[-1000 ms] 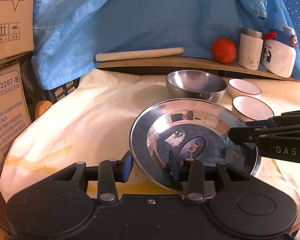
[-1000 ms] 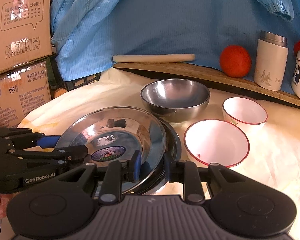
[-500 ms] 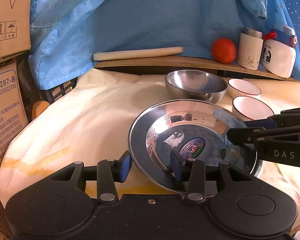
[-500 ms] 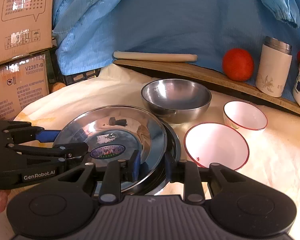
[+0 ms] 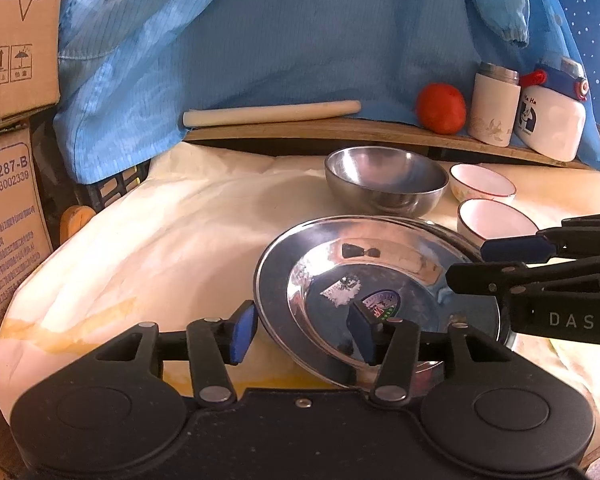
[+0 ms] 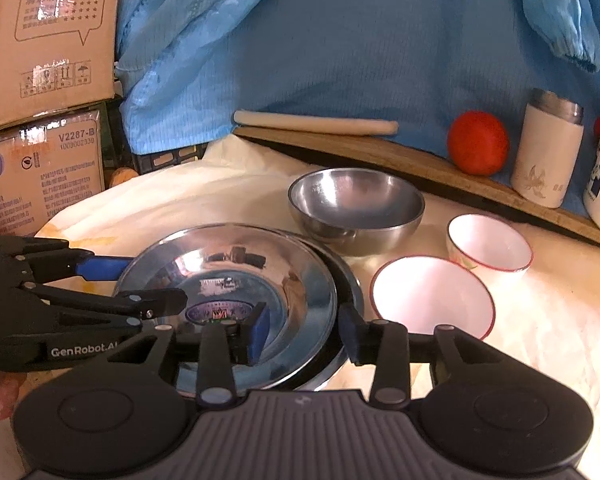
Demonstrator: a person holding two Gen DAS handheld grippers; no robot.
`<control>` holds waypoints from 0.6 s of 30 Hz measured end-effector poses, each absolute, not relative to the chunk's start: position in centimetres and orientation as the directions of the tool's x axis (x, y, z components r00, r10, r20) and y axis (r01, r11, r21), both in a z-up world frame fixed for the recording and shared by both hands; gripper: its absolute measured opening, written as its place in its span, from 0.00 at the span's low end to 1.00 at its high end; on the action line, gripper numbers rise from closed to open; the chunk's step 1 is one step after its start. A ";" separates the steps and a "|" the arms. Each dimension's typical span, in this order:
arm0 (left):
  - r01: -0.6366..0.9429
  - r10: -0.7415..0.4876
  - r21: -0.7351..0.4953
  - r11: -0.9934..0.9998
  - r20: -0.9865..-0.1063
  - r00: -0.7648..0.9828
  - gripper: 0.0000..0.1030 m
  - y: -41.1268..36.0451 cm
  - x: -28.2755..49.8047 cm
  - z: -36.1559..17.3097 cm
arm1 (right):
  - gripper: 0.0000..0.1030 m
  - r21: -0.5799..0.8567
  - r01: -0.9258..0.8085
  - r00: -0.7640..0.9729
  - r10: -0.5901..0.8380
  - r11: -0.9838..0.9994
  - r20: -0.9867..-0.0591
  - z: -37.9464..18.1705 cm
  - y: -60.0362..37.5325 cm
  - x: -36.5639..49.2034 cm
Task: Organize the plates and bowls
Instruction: 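Lower the small plate onto the stack and open both tools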
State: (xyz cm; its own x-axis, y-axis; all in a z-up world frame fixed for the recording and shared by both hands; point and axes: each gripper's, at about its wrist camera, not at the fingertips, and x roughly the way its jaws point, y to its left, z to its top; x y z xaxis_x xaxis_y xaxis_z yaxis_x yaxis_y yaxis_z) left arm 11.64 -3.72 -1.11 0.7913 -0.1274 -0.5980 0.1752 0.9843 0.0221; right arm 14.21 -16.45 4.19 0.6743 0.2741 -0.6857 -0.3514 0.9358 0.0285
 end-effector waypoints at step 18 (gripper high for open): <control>0.156 -0.126 0.007 0.988 -0.557 0.821 0.79 -2.8 11.1 -0.1 | 0.60 0.038 -0.316 0.703 0.261 0.948 -0.662 4.9 -17.5 13.8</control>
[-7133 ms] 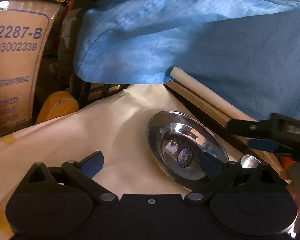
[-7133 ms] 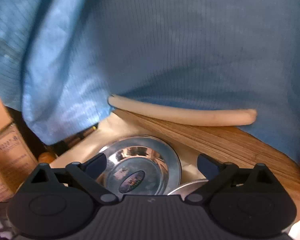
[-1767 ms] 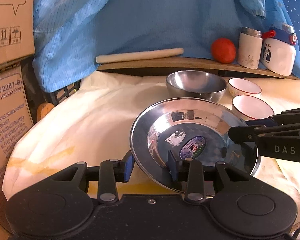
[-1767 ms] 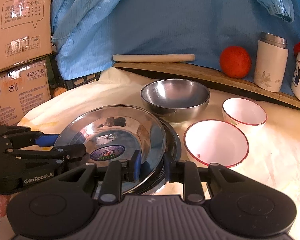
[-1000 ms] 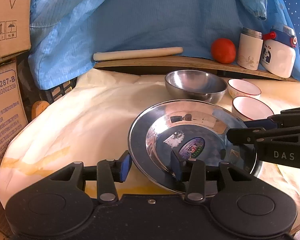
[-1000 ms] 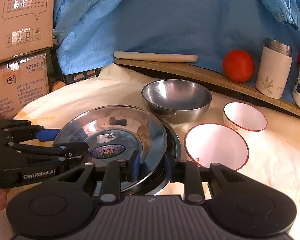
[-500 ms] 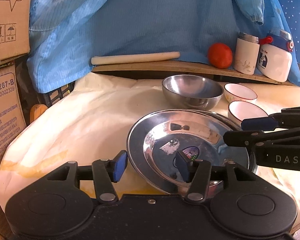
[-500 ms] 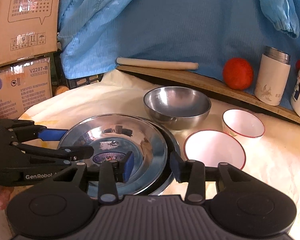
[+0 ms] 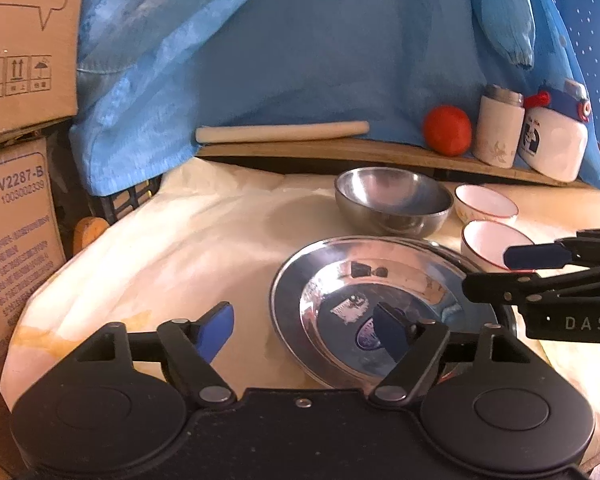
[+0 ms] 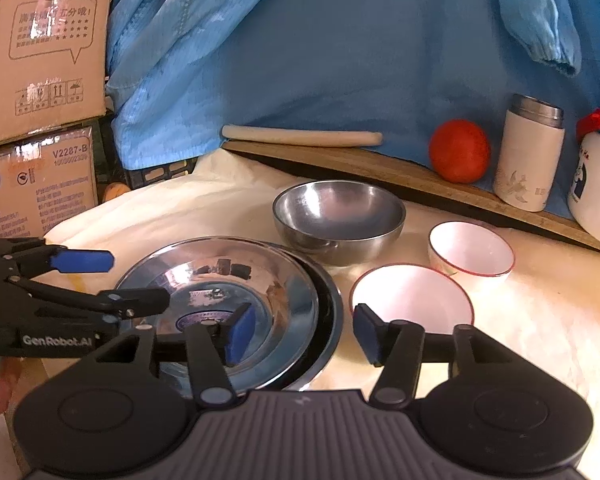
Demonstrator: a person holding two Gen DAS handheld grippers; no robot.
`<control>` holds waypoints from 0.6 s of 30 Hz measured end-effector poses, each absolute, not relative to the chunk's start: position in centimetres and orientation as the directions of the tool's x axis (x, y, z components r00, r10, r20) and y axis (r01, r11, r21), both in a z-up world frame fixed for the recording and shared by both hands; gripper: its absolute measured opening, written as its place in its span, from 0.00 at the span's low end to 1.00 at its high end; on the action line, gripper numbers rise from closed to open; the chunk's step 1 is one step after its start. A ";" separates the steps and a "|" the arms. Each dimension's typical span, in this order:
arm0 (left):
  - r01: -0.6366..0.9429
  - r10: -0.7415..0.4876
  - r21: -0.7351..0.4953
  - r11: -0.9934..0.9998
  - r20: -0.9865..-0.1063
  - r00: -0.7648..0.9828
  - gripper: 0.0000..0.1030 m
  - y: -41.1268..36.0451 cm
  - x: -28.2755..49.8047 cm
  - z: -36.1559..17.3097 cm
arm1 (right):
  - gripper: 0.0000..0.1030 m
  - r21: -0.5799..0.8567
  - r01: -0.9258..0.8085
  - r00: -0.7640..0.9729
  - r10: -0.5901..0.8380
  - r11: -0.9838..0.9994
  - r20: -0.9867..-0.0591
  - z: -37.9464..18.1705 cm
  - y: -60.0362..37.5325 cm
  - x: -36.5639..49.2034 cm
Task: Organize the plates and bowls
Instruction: 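Lower the small plate onto the stack and open both tools, then move both tools toward the white red-rimmed bowls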
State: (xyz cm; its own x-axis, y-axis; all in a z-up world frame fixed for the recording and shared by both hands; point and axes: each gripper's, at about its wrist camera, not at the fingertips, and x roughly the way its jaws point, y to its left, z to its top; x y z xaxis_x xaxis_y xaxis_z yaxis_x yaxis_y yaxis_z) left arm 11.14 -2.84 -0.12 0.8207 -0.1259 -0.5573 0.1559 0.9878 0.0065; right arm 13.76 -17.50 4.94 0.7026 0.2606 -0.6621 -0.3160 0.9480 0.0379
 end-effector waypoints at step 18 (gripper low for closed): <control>0.111 -0.140 -0.086 0.990 -0.518 0.844 0.99 -2.1 12.4 0.8 | 0.97 0.095 -0.245 0.759 0.252 0.965 -0.600 5.8 -20.7 13.3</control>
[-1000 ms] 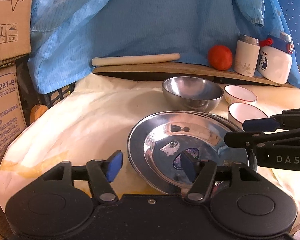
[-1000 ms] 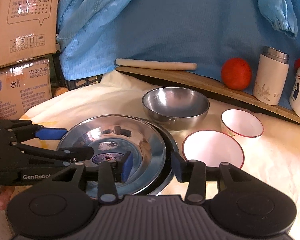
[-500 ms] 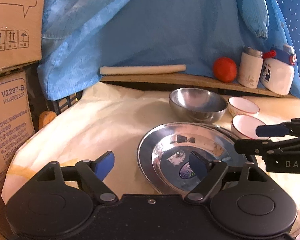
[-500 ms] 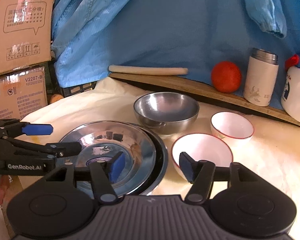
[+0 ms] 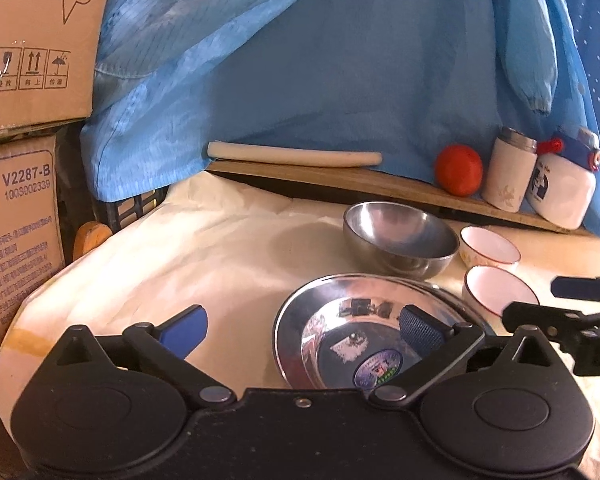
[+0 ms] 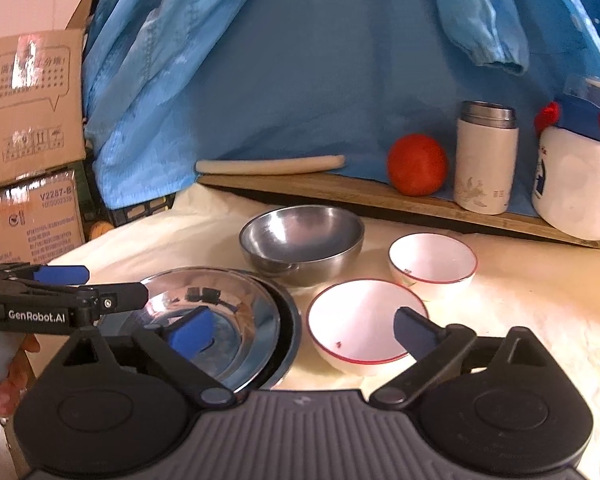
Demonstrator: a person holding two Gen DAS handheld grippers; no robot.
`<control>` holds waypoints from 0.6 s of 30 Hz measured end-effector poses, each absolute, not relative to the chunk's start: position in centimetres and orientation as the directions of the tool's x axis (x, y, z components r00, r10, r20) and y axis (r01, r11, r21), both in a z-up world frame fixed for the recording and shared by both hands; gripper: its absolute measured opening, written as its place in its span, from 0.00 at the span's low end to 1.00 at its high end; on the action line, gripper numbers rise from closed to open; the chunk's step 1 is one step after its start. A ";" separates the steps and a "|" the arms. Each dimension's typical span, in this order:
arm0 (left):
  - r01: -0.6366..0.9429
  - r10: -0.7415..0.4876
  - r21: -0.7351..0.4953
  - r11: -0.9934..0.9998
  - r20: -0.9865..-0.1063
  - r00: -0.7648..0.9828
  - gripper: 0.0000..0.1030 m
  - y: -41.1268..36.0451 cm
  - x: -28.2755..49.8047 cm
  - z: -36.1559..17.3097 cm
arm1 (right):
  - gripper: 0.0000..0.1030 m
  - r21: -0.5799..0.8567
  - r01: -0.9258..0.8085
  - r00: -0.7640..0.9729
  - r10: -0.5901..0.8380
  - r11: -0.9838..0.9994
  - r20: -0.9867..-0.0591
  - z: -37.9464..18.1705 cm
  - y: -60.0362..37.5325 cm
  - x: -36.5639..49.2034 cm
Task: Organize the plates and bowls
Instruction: 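Move both tools toward the white red-rimmed bowls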
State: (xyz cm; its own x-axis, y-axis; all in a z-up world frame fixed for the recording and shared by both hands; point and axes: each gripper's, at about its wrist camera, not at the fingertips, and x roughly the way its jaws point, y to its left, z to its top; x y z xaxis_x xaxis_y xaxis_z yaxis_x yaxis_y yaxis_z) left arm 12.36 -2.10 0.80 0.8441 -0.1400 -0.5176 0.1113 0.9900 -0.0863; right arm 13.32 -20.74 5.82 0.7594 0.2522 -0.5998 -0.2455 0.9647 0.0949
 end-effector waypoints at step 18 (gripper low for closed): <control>0.242 -0.268 -0.119 0.963 -0.506 0.820 0.99 -6.2 15.4 2.7 | 0.99 0.153 -0.118 0.793 0.186 0.981 -0.580 5.8 -26.6 13.3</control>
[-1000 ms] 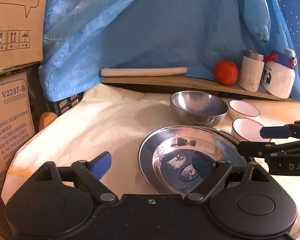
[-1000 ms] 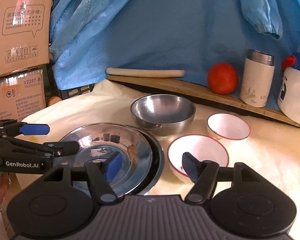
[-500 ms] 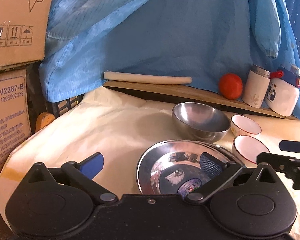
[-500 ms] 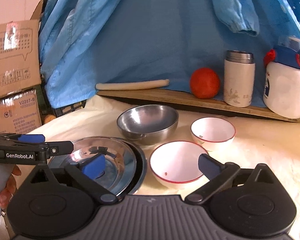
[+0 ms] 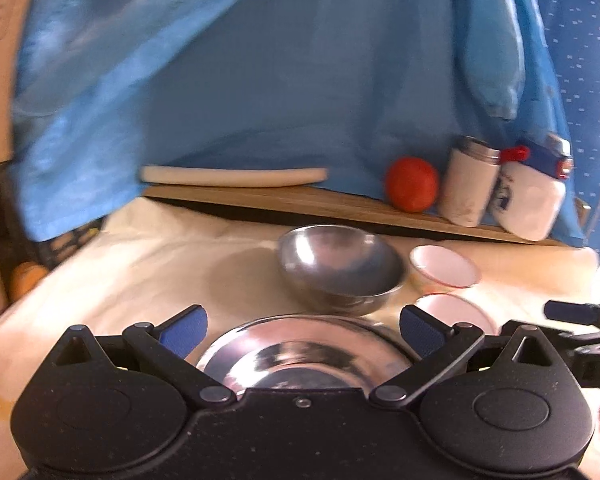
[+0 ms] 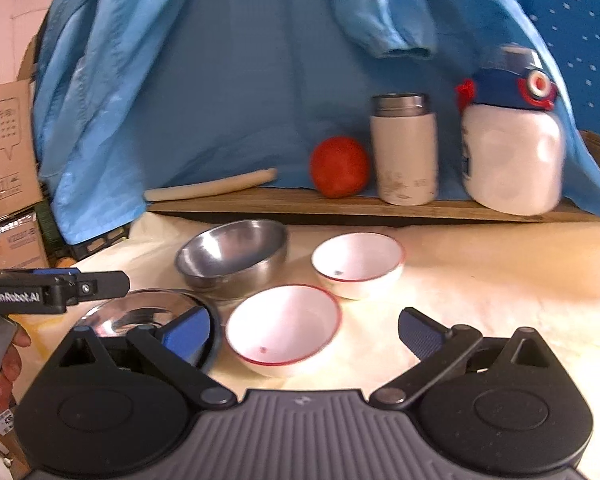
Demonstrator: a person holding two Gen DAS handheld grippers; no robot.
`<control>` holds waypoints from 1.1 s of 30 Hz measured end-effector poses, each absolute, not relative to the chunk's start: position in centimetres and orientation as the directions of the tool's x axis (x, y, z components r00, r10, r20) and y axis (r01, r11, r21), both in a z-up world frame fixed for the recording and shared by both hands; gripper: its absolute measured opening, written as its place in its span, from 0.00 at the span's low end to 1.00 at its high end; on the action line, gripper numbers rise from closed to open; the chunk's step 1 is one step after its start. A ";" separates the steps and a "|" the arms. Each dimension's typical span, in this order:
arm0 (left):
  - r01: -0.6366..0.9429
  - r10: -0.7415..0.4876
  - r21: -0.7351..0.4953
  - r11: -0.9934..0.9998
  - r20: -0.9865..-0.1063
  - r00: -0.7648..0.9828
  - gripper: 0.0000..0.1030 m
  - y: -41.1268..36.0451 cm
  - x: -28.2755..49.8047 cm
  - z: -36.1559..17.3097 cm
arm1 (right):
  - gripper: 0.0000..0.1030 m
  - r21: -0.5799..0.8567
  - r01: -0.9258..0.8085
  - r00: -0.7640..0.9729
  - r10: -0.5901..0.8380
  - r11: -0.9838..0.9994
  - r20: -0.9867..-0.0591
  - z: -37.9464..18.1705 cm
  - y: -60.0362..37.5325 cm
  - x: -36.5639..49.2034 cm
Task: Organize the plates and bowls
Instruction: 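Move both tools toward the white red-rimmed bowls, then close both tools on the rim of one white red-rimmed bowl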
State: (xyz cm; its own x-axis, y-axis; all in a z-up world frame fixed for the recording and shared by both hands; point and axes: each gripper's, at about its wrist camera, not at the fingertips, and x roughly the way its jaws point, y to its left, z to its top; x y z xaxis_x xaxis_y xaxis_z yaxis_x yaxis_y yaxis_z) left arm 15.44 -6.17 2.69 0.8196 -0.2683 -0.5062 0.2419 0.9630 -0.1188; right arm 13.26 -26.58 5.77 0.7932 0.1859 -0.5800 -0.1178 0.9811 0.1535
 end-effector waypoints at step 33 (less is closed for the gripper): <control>0.392 -0.521 -0.357 0.847 -0.700 0.487 0.74 -15.3 24.2 1.0 | 0.99 0.178 -0.049 0.738 0.156 0.983 -0.657 2.8 -29.2 16.0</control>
State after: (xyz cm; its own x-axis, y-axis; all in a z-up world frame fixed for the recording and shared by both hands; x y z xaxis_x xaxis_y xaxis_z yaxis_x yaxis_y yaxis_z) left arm 24.24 -15.33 1.01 0.4875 -0.5213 -0.7005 0.3925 0.8474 -0.3575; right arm 15.96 -29.22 2.77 0.7378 0.1555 -0.6569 -0.0485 0.9828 0.1782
